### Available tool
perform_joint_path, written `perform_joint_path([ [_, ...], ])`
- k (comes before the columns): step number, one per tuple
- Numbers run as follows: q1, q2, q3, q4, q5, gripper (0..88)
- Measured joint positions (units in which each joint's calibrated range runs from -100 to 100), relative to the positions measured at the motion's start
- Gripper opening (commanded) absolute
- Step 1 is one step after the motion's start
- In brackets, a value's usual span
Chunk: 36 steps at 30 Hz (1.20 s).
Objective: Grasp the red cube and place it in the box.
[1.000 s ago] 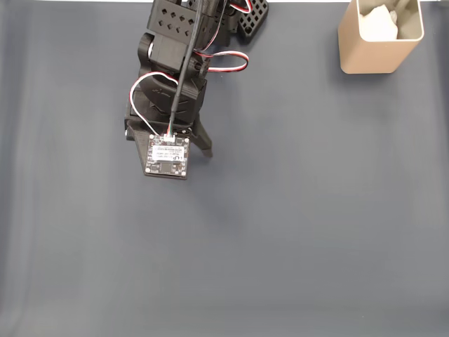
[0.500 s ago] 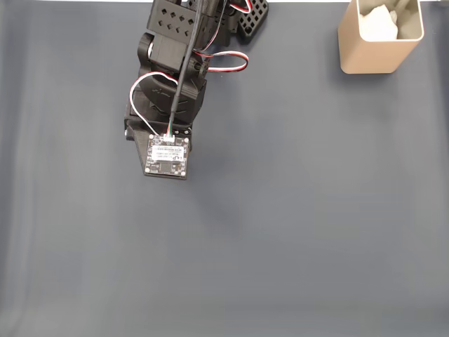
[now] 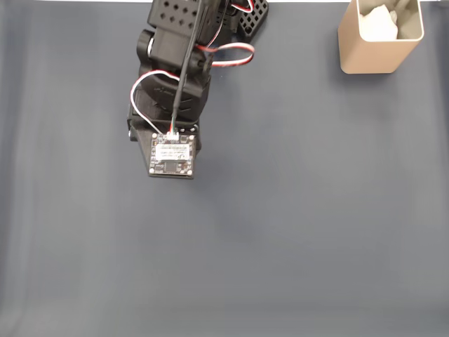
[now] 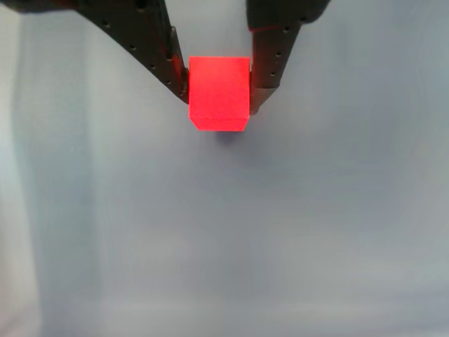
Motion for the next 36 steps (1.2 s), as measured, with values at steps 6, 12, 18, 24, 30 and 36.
perform_joint_path([
  [6, -3.46, -3.83, -8.83, 12.92, -1.76, 0.1],
  [12, -8.27, -8.11, -15.85, 21.53, -2.78, 0.1],
  [18, -15.11, -12.48, -21.13, 26.65, -3.42, 0.1],
  [24, -22.85, -15.07, -25.77, 29.81, -4.30, 0.1],
  [30, -31.49, -17.12, -28.78, 31.60, -5.42, 0.1],
  [36, -40.51, -19.62, -28.78, 32.25, -6.11, 0.1],
])
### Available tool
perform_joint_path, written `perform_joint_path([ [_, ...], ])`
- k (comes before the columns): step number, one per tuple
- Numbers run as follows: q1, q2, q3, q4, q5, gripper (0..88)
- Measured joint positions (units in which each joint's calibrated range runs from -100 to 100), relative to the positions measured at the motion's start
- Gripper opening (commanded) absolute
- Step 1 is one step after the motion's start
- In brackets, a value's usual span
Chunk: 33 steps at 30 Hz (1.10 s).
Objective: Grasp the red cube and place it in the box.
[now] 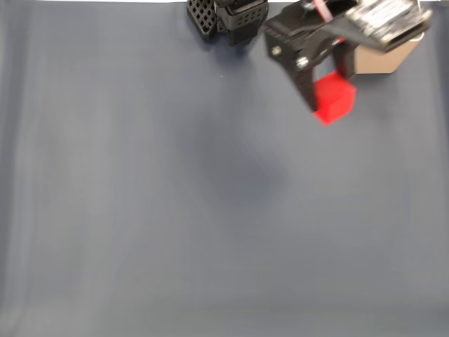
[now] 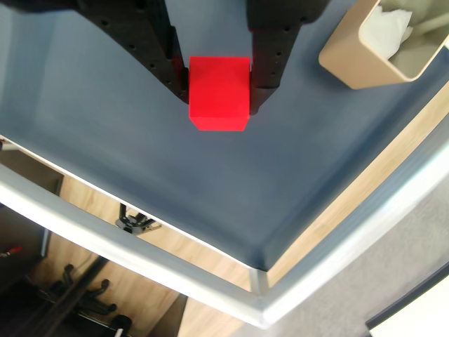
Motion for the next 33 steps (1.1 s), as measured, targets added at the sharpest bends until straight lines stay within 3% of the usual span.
perform_joint_path([
  [12, -17.29, -5.08, 2.09, 0.49, 0.05, 0.1],
  [33, -36.23, -11.32, 10.47, -0.49, 2.25, 0.1],
])
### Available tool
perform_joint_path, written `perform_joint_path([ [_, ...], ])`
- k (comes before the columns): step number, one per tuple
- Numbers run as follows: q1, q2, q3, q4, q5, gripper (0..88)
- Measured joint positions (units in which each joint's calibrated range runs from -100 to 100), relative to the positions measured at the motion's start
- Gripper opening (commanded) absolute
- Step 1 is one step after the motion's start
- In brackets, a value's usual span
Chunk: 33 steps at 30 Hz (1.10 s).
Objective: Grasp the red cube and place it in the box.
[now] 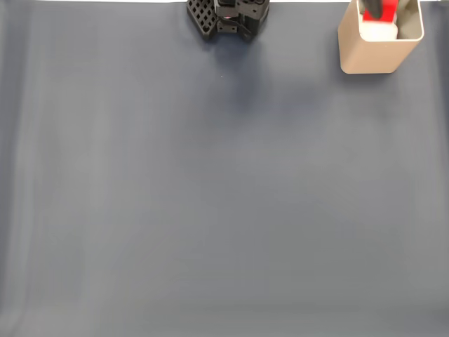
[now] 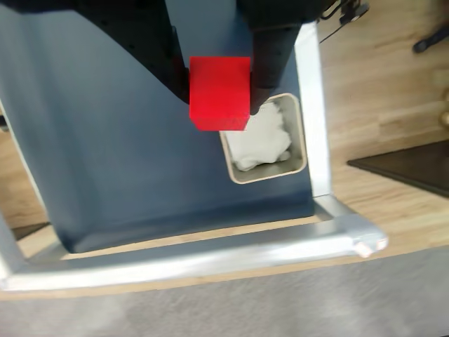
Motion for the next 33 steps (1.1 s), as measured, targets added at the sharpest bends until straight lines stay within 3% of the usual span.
perform_joint_path([
  [33, -6.99, 5.26, 1.09, -8.69, 2.39, 0.3],
])
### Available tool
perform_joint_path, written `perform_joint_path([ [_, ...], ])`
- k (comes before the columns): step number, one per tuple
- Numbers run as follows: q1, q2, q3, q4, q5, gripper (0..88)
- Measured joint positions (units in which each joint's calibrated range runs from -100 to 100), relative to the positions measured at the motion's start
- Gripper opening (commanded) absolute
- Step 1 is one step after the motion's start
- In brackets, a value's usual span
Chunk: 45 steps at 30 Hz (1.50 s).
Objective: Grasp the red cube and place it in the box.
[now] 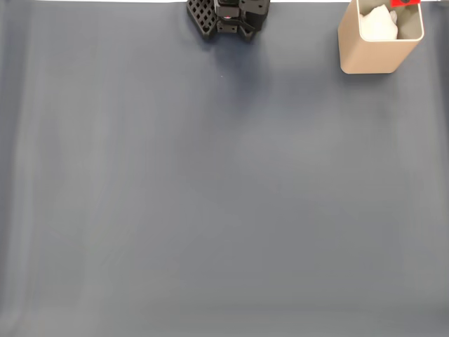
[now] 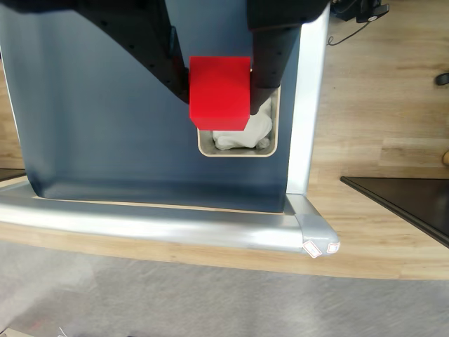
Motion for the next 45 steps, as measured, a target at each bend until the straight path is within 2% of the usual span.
perform_joint_path([
  [16, -2.86, 0.27, 0.00, -0.49, 0.05, 0.5],
  [32, -2.86, 0.27, 0.00, -0.89, -2.25, 2.2],
  [45, -1.05, 0.27, 4.74, -3.25, -2.25, 4.0],
])
